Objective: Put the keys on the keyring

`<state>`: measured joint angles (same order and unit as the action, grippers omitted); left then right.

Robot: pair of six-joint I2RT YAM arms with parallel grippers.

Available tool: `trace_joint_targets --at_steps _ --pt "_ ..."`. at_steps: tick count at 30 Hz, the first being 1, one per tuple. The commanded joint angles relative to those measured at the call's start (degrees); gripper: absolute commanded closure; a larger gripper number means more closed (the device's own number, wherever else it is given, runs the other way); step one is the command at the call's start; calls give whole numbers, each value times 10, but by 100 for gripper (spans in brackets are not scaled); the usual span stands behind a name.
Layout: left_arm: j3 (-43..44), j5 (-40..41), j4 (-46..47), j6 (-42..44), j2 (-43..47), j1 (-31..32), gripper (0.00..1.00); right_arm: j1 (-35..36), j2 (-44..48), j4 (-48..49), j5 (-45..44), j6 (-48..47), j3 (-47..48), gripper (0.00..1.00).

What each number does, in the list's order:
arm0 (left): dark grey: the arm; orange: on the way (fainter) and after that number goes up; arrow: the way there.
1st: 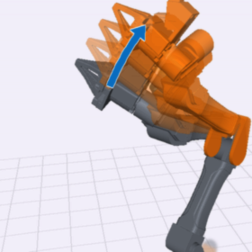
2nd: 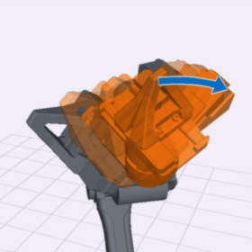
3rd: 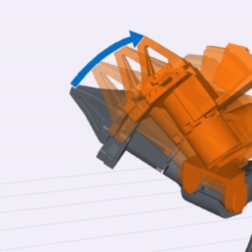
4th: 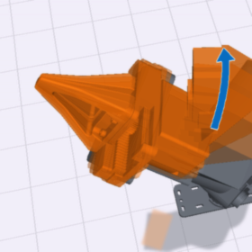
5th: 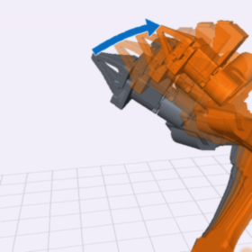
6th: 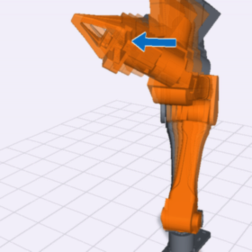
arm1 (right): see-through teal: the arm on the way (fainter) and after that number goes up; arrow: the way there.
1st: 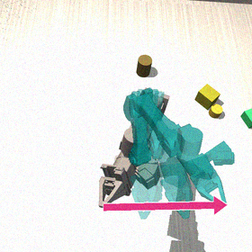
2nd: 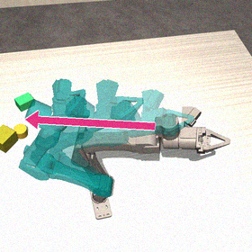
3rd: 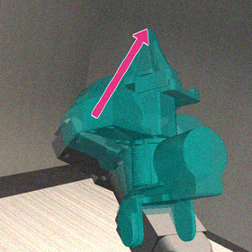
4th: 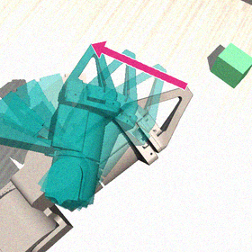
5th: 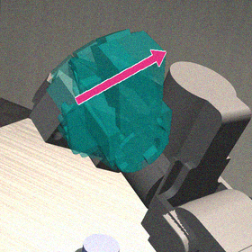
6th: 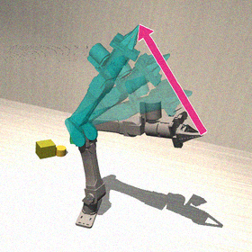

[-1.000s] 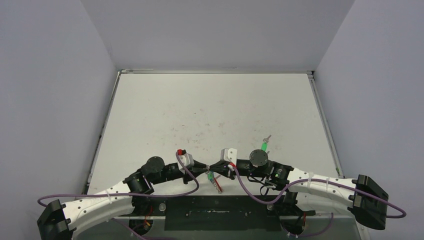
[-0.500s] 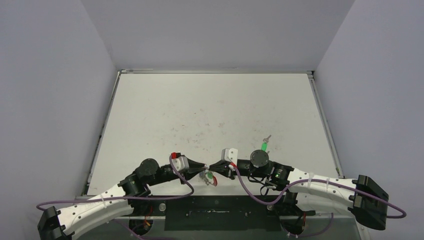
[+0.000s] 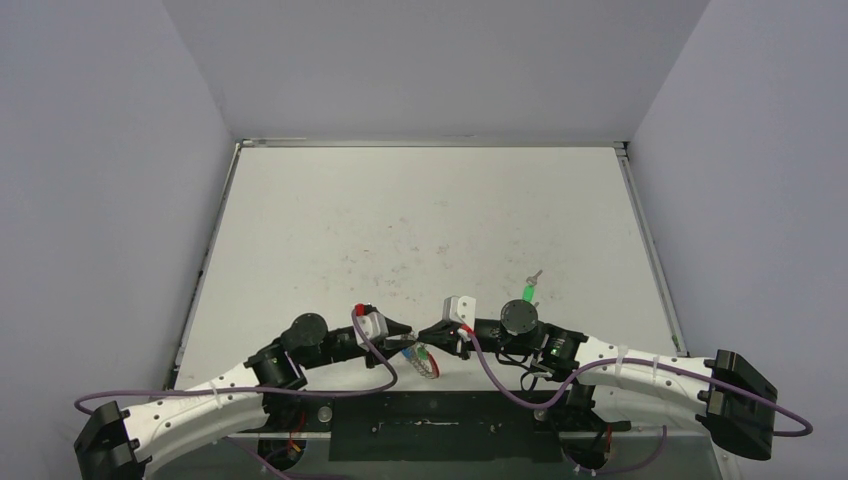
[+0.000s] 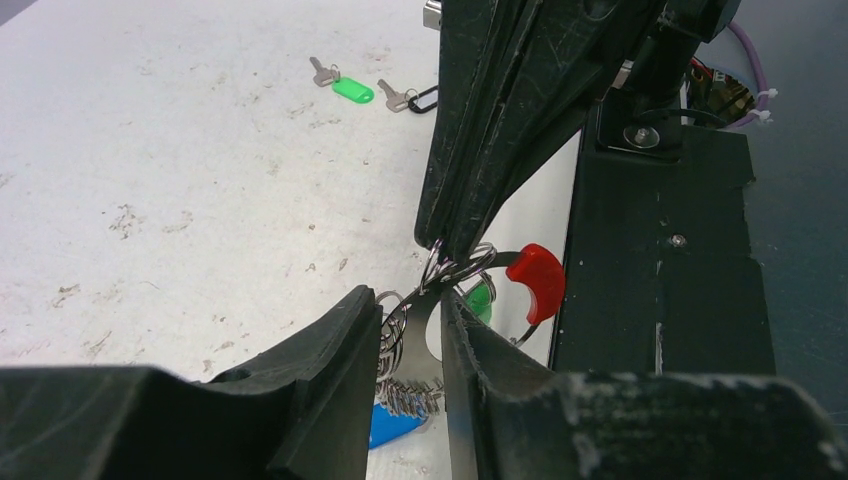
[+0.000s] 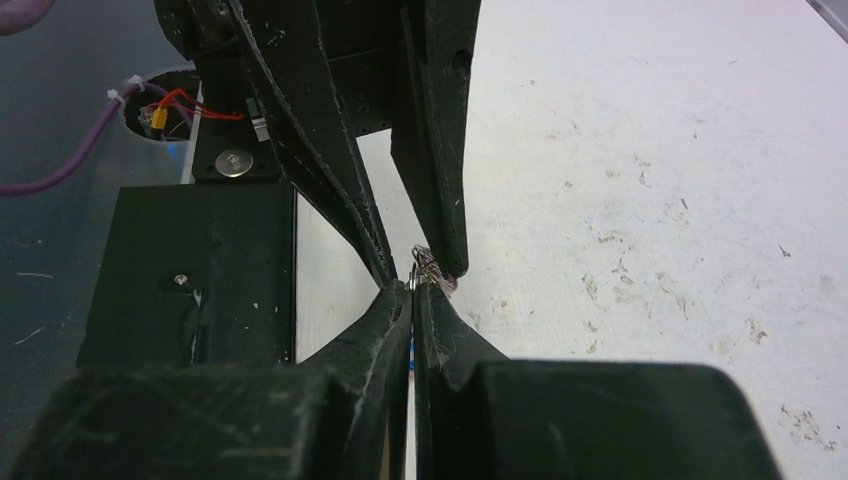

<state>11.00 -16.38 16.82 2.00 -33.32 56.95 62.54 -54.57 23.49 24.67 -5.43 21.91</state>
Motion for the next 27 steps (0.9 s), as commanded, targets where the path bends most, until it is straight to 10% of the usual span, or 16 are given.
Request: trace_joint_targets --at_steps 1,17,27 --pt "31 -14 36 10 -10 3 73 -4 6 47 17 2 10 100" --pt "37 -32 41 45 -6 3 67 -3 2 40 29 0 11 100" --pt "37 -55 42 51 -9 3 100 -4 0 40 26 0 11 100"
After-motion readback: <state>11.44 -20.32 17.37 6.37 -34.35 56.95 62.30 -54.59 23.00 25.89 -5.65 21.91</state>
